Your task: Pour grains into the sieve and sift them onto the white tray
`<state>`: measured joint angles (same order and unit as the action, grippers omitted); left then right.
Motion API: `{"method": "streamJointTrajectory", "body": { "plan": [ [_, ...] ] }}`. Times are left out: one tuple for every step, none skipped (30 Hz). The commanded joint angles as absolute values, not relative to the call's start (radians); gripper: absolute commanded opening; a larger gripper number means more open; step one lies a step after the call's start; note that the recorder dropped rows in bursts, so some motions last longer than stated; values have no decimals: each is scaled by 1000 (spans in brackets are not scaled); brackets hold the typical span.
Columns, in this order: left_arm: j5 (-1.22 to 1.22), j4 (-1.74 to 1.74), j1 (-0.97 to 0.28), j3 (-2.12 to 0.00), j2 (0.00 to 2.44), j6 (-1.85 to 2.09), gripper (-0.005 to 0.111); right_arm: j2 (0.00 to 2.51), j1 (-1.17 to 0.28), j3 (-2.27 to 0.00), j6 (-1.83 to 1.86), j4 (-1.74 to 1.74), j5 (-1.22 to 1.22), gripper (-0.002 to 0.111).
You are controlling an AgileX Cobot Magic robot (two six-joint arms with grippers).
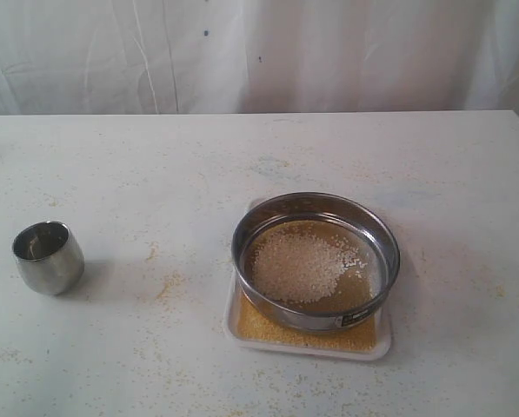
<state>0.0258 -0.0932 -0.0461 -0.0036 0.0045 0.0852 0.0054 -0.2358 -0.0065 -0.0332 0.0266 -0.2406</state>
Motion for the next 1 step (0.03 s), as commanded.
{"method": "streamJointTrajectory", "body": {
  "plan": [
    [28, -86, -43, 0, 0, 85, 0, 0, -229, 0, -36, 35, -240, 0]
  ]
}}
